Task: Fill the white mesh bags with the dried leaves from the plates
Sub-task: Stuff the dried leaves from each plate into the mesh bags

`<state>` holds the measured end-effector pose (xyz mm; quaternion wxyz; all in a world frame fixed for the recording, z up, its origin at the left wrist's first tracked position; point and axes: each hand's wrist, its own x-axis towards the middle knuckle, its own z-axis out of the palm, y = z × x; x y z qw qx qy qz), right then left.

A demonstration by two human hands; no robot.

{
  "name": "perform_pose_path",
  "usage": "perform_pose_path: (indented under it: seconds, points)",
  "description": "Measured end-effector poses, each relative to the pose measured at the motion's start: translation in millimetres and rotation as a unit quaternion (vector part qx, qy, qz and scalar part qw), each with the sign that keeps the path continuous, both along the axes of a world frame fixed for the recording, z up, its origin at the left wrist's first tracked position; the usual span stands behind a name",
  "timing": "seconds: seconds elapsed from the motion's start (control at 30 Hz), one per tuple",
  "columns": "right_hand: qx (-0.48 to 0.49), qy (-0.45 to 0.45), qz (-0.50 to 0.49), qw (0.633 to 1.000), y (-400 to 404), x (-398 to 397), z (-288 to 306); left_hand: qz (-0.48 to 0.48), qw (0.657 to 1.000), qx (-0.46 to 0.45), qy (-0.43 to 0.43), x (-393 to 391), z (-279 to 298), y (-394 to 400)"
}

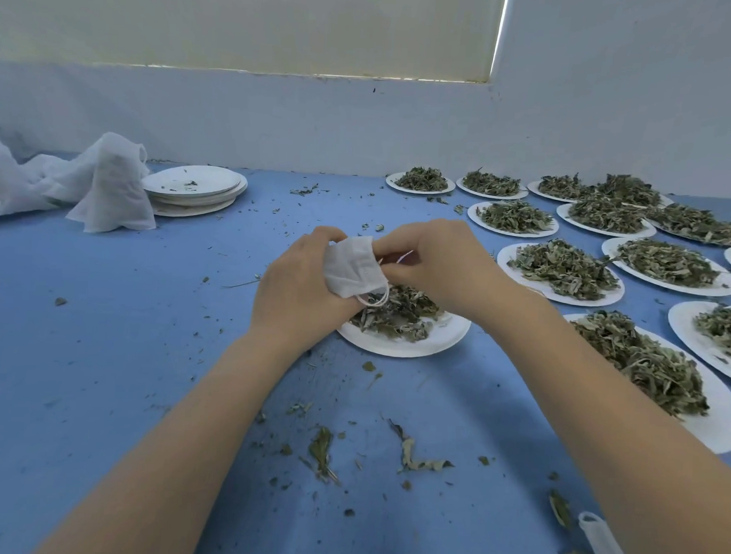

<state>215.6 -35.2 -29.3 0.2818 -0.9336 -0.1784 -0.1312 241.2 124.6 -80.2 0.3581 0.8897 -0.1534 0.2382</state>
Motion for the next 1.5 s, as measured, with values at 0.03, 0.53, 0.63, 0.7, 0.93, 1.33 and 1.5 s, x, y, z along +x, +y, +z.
perform_pose_path:
  seconds: [0.03,0.53,0.63,0.7,0.93,1.33,1.5]
  points:
    - [-0.027,-0.017,-0.007,0.999,-0.3,1.1,-1.5,-0.002,1.0,0.004,0.002,-0.5,0.6,-0.4]
    - [0.162,-0.021,-0.004,0.987,8.2,-0.9,-3.0,-0.044,0.999,0.0,-0.03,-10.8,17.1,-13.5]
    - [-0.049,0.019,-0.023,0.998,8.2,0.4,-0.5,-0.044,0.996,0.049,-0.059,-11.3,15.5,-15.3]
    - [-0.041,0.059,0.005,0.997,6.2,0.2,0.9,-0.047,0.995,0.066,-0.056,-11.3,13.7,-14.9]
    - [0.207,0.092,0.034,0.973,-18.0,1.4,1.4,-0.013,0.987,0.152,-0.055,-3.8,7.8,-2.1]
    - [-0.128,0.116,-0.096,0.98,-31.3,21.7,-23.5,0.034,0.982,0.165,-0.091,1.0,-1.3,3.2]
    - [-0.218,0.17,-0.111,0.955,-29.1,19.9,-24.5,0.036,0.985,0.145,-0.084,1.5,-2.5,2.5]
